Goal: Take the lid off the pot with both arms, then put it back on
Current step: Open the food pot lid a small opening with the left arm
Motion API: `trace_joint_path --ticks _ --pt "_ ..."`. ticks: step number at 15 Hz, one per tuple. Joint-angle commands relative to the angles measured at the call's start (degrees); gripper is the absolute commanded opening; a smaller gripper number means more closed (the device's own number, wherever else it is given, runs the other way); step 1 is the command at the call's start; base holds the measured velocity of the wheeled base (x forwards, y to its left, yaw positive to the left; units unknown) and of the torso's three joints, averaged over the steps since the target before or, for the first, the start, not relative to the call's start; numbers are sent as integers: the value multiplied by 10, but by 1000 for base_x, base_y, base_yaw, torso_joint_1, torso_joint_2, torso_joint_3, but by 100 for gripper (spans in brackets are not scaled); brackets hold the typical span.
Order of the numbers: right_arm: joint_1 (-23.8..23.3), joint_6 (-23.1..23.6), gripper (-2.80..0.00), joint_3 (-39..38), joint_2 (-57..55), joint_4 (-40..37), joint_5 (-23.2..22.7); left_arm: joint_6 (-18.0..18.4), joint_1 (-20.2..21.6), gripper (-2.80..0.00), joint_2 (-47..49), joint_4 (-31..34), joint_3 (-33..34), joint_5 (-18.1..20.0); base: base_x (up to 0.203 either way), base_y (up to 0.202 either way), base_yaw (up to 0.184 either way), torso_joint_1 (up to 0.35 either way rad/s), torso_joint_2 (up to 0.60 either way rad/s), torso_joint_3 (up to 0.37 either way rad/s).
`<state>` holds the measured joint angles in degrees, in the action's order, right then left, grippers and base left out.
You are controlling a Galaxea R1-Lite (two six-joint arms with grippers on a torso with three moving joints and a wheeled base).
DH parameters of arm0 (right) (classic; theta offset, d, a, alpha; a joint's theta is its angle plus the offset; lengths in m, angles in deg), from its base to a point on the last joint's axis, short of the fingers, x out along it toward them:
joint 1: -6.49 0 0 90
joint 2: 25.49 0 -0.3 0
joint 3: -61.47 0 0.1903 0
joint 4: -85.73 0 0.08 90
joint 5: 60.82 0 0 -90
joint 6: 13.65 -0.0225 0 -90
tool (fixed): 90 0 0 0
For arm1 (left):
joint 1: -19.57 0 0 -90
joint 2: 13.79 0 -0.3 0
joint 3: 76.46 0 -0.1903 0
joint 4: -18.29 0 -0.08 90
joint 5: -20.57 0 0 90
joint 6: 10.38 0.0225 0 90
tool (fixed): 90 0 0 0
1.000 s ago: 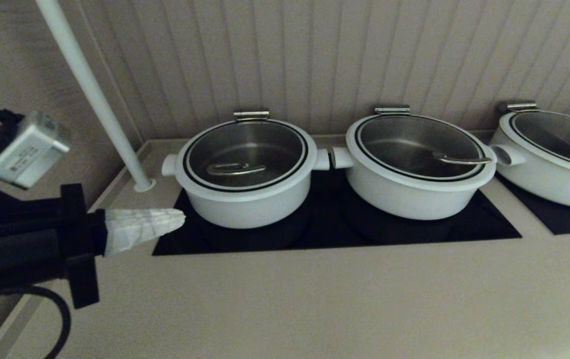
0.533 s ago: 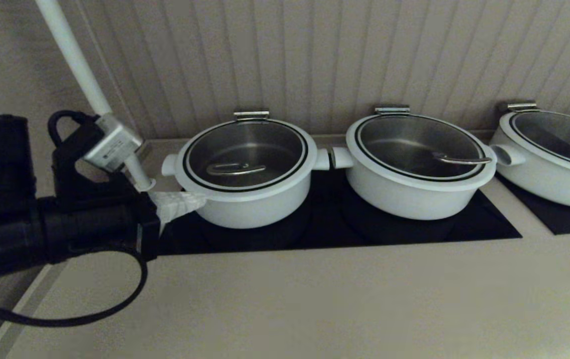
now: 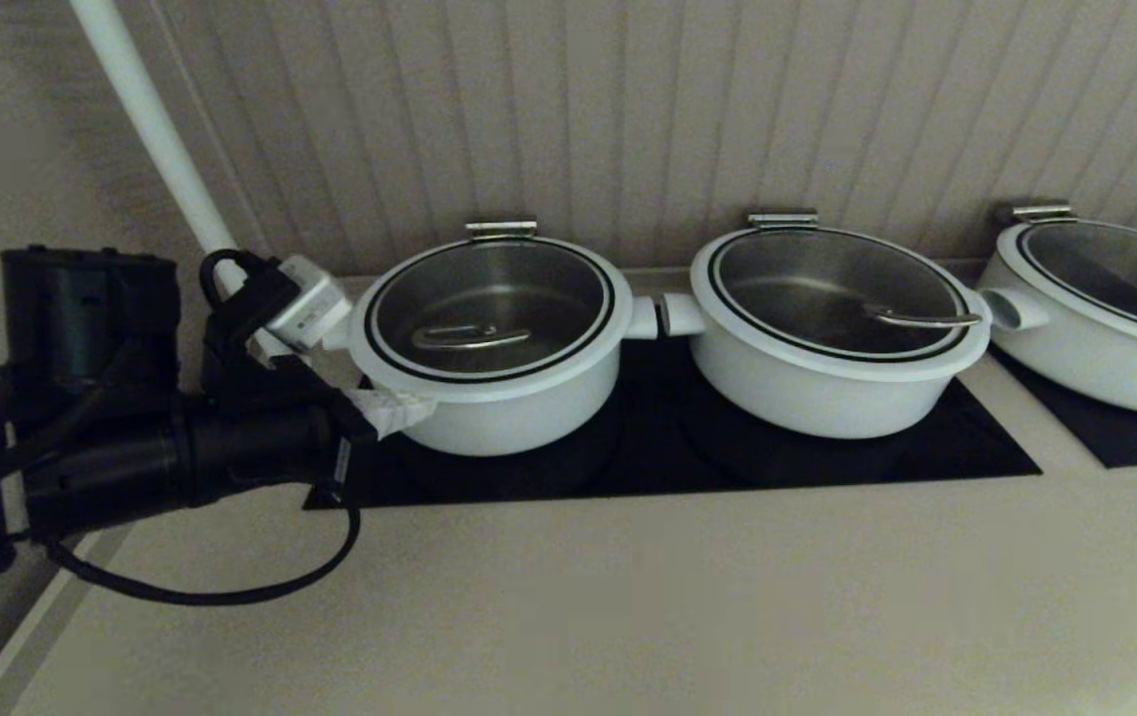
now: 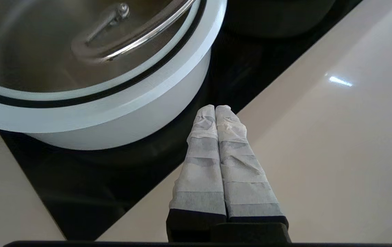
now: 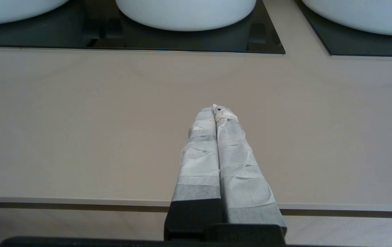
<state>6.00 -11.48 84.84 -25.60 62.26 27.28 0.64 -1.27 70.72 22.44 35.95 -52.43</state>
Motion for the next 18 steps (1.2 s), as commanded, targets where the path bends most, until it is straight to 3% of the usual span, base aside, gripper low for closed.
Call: trace_joint_path --ticks 1,18 --pt "0 0 -280 0 0 0 0 -7 0 -280 14 -1 -15 1 0 0 0 0 0 0" --pt "0 0 -280 0 0 0 0 -36 1 -280 44 -2 -68 -1 0 0 0 0 0 0"
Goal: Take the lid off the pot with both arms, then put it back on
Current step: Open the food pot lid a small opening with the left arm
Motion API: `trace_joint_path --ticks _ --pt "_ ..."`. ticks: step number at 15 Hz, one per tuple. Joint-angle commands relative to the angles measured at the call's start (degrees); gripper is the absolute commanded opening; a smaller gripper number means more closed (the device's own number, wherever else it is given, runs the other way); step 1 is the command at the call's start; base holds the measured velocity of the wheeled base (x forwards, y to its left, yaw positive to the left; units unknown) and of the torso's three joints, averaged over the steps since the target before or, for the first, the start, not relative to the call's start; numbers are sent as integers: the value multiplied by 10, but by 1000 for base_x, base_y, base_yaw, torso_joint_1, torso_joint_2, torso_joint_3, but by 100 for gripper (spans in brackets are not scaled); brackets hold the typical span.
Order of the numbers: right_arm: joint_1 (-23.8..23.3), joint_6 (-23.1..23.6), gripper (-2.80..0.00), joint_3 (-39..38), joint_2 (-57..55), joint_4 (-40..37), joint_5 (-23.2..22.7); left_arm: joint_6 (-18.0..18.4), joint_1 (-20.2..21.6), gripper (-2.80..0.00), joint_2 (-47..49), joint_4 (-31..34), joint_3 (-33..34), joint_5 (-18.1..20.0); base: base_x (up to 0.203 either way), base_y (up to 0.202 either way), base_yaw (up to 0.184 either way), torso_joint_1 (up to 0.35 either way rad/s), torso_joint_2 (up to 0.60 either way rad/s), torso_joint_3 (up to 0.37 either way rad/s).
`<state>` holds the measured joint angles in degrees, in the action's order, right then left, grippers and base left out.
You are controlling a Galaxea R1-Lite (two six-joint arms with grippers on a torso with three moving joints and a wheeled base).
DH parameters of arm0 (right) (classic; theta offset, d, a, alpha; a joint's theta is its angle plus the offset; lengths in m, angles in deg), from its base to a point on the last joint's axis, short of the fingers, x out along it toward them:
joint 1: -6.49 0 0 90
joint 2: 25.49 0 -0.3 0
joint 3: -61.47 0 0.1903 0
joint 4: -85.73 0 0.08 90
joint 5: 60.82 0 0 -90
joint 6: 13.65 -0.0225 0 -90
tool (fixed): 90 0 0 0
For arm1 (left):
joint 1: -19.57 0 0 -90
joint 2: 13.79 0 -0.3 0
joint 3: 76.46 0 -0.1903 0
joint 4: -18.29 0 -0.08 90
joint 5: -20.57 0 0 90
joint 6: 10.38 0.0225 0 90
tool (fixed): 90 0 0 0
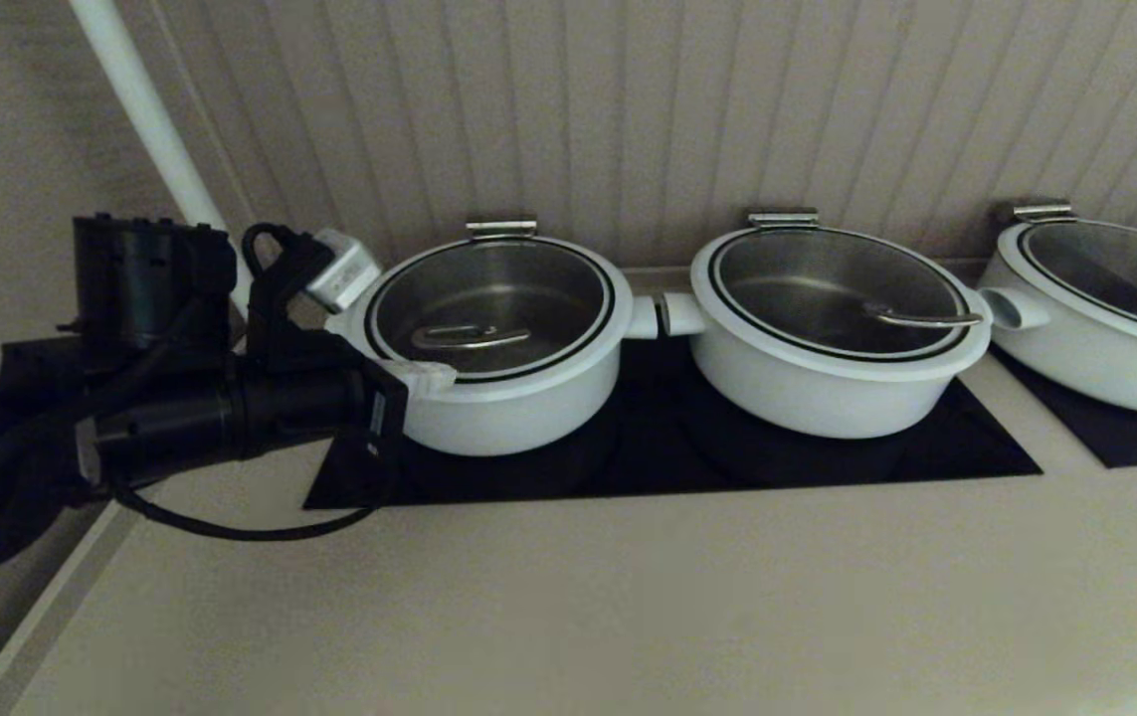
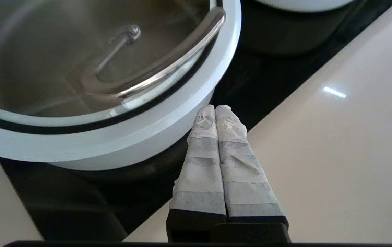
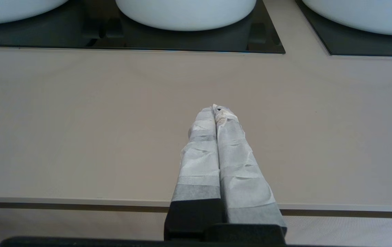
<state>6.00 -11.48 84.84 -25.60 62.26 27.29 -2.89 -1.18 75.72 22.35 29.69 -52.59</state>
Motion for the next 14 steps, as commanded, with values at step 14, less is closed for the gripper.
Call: trace_joint_path --ticks 14 --pt "0 0 -280 0 0 0 0 1 0 -280 17 -22 14 -12 0 0 0 0 0 0"
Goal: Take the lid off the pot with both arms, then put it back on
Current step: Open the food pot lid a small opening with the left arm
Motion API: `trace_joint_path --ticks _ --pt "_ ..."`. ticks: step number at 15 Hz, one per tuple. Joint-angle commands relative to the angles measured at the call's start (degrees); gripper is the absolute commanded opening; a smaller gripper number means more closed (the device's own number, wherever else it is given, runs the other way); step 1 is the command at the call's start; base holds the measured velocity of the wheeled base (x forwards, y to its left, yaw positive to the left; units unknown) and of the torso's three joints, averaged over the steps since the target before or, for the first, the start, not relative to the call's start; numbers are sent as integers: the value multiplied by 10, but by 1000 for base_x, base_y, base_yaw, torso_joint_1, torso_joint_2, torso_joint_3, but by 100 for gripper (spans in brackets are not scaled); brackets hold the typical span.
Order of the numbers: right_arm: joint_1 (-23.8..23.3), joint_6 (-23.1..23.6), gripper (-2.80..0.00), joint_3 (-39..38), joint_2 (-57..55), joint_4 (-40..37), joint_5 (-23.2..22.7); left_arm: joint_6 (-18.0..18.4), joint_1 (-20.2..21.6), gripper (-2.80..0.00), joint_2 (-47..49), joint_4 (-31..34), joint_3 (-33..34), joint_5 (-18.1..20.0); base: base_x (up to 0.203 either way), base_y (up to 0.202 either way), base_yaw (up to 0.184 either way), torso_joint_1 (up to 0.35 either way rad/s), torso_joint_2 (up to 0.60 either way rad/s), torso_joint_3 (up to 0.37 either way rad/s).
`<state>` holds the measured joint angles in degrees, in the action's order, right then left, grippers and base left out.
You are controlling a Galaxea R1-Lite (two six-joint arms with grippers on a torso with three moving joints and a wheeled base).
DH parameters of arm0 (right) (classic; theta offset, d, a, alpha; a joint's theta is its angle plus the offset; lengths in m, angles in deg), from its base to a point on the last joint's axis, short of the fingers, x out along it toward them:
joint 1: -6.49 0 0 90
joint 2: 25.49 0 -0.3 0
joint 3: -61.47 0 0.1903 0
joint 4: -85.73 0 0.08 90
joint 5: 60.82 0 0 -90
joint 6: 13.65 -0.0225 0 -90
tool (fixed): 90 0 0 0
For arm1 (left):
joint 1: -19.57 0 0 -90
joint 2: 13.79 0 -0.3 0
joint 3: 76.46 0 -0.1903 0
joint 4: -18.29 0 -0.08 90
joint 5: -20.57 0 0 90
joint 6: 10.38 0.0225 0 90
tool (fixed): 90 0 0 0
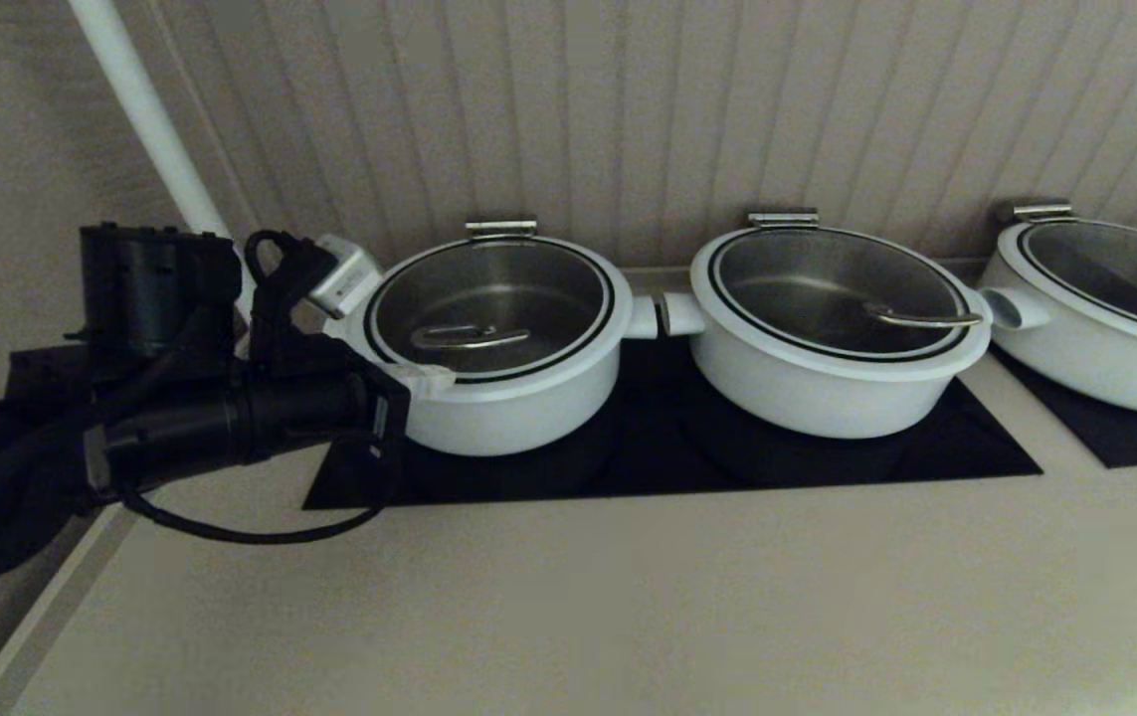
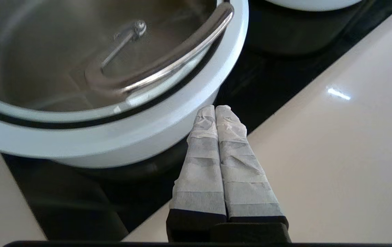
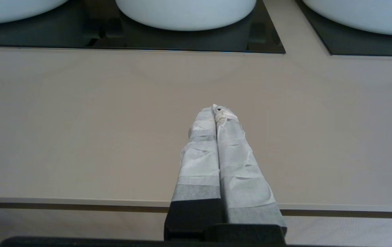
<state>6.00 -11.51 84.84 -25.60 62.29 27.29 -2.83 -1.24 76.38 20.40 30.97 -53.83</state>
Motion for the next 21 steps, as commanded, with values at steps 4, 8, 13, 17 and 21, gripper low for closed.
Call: trace_joint_path --ticks 4,8,13,17,21 --pt "0 0 -280 0 0 0 0 -2 1 -280 20 -5 3 -3 0 0 0 0 0 0" --pt "0 1 -280 0 0 0 0 -5 1 -280 43 -46 3 -29 0 0 0 0 0 0" --pt "0 0 -280 0 0 0 0 -6 0 -280 53 -50 0 -34 0 0 0 0 0 0" --pt "0 0 -280 0 0 0 0 -6 0 -280 71 -94 1 -42 0 0 0 0 0 0" --pt "0 1 -280 0 0 0 0 -7 0 -280 82 -107 -2 -60 0 0 0 0 0 0"
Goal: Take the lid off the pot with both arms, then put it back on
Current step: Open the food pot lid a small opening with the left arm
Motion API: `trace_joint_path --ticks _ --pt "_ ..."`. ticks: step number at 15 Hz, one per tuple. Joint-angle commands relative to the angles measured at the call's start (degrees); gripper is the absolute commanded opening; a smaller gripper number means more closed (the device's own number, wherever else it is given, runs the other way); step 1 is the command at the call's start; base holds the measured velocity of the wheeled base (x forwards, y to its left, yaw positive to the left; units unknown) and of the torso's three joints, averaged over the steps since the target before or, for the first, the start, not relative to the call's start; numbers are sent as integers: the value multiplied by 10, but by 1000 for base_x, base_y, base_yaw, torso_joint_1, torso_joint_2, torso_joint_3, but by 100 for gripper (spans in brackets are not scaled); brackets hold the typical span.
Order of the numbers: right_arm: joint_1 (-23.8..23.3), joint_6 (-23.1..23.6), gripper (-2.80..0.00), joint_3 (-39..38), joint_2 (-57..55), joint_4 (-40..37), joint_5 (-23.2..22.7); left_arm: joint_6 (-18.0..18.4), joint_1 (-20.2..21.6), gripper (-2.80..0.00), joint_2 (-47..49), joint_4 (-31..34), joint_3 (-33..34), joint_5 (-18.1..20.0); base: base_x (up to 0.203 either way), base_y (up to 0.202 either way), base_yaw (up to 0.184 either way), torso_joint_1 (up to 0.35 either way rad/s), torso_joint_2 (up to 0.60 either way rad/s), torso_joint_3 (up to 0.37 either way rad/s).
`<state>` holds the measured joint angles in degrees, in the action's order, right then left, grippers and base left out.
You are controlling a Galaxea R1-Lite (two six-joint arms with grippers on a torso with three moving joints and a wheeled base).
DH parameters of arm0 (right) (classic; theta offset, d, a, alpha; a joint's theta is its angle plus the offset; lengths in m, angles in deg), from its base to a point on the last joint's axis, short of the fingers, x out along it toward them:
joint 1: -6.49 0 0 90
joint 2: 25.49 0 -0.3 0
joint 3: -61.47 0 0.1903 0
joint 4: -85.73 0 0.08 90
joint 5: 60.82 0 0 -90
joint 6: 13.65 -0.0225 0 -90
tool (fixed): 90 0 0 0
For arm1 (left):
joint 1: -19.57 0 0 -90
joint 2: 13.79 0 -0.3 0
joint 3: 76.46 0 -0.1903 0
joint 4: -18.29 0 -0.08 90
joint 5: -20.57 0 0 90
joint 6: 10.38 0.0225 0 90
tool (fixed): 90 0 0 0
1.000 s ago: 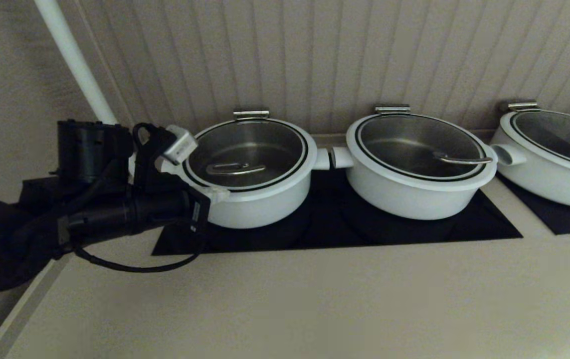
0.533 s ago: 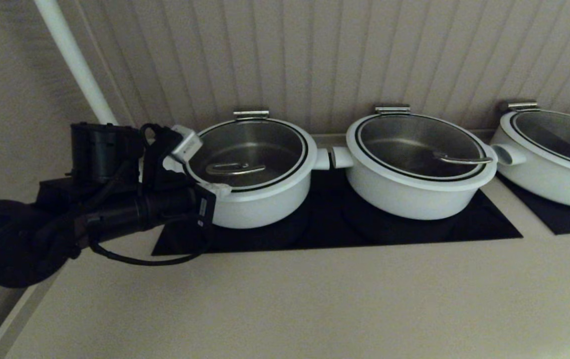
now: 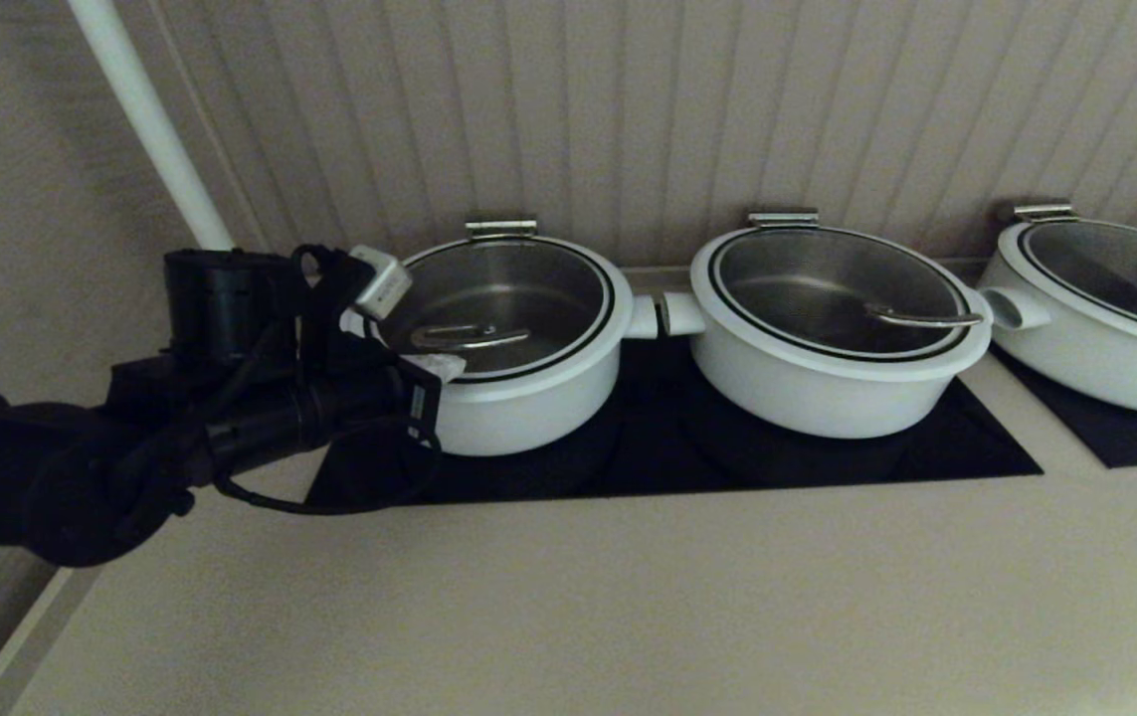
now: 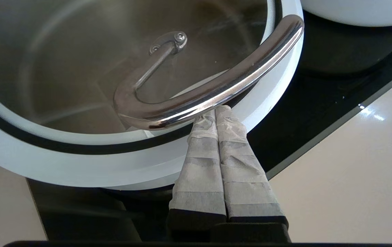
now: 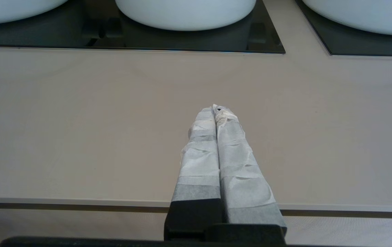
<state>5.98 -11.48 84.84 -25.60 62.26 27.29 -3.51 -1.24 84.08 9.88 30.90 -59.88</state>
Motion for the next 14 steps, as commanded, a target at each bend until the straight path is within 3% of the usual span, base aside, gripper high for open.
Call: trace_joint_path --ticks 1,14 --pt "0 0 -280 0 0 0 0 0 0 -280 6 -2 -1 0 0 0 0 0 0 0" --pt "1 0 -280 0 0 0 0 -1 0 -280 37 -4 -40 -27 0 0 0 0 0 0"
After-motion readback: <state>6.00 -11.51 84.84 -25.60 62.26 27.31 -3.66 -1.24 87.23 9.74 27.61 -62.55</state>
